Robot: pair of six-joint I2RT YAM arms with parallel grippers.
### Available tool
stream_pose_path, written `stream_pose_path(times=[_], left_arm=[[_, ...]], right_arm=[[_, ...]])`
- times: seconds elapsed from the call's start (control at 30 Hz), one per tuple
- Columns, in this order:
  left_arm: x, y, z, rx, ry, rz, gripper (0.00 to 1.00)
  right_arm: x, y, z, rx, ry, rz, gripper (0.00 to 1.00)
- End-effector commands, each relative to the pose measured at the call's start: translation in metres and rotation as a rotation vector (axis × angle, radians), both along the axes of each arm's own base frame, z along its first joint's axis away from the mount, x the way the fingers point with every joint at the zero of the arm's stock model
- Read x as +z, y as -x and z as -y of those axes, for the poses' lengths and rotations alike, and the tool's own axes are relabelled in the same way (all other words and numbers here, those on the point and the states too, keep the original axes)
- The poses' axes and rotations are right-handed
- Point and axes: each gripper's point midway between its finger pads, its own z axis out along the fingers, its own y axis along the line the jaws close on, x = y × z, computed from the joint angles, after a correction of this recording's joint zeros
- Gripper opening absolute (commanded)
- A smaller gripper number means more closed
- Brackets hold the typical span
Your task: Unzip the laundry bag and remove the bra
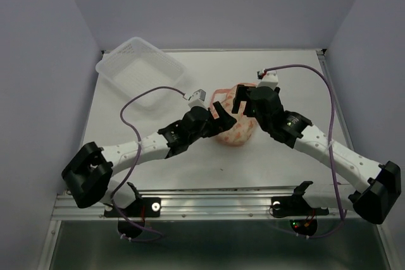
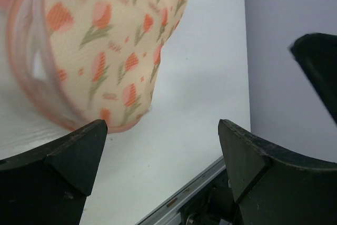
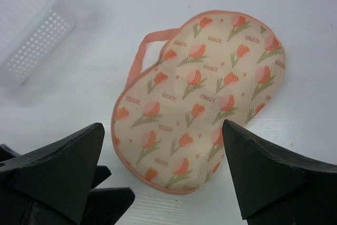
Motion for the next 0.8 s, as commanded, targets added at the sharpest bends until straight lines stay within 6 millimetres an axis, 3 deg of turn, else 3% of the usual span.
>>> stream_pose_path(times=[0.0, 0.07, 0.1, 0.13, 0.2, 0.27, 0.3, 0.33, 0.43, 0.47, 0.5, 0.53, 0.63, 0.67, 0.77], left_arm=[[0.033, -0.013, -0.034, 0.069, -0.099, 0.122, 0.99], [0.033, -0.011, -0.050, 0.082, -0.112, 0.129, 0.99], [0.031, -0.014, -0.061, 0.101, -0.126, 0.126, 0.99], [0.030, -0.015, -0.070, 0.114, -0.138, 0.124, 0.99], [0.029, -0.023, -0.103, 0.157, -0.179, 0.130, 0.99], [0.034, -0.026, -0.127, 0.176, -0.193, 0.138, 0.99], [0.038, -0.037, -0.149, 0.204, -0.237, 0.163, 0.99], [0.046, -0.037, -0.163, 0.215, -0.272, 0.163, 0.99], [0.060, -0.052, -0.203, 0.256, -0.398, 0.203, 0.99], [0.069, -0.054, -0.213, 0.263, -0.421, 0.208, 0.99], [0.073, -0.057, -0.221, 0.271, -0.437, 0.219, 0.99], [0.078, -0.062, -0.236, 0.283, -0.462, 0.241, 0.99], [0.075, -0.067, -0.253, 0.285, -0.475, 0.248, 0.99], [0.071, -0.071, -0.264, 0.302, -0.486, 0.246, 0.99], [0.060, -0.070, -0.275, 0.302, -0.464, 0.227, 0.99]], right_arm=[[0.019, -0.016, -0.003, -0.031, 0.051, 0.024, 1.00], [0.033, -0.024, -0.011, -0.023, 0.042, 0.041, 1.00], [0.026, -0.029, -0.018, -0.013, 0.056, 0.025, 1.00], [0.032, -0.033, -0.023, -0.007, 0.048, 0.031, 1.00], [0.027, -0.039, -0.033, 0.011, 0.049, 0.011, 1.00], [0.011, -0.050, -0.049, 0.029, 0.063, -0.029, 1.00], [0.004, -0.053, -0.054, 0.037, 0.072, -0.046, 1.00], [-0.013, -0.062, -0.063, 0.039, 0.096, -0.077, 1.00], [-0.037, -0.076, -0.074, 0.025, 0.130, -0.116, 1.00], [-0.059, -0.082, -0.079, 0.016, 0.159, -0.151, 0.99], [-0.059, -0.089, -0.084, 0.008, 0.155, -0.148, 0.98], [-0.081, -0.094, -0.087, -0.007, 0.186, -0.178, 0.97], [-0.093, -0.109, -0.097, -0.032, 0.192, -0.183, 0.95], [-0.110, -0.114, -0.100, -0.038, 0.217, -0.205, 0.94], [-0.127, -0.123, -0.111, -0.019, 0.235, -0.224, 0.92]])
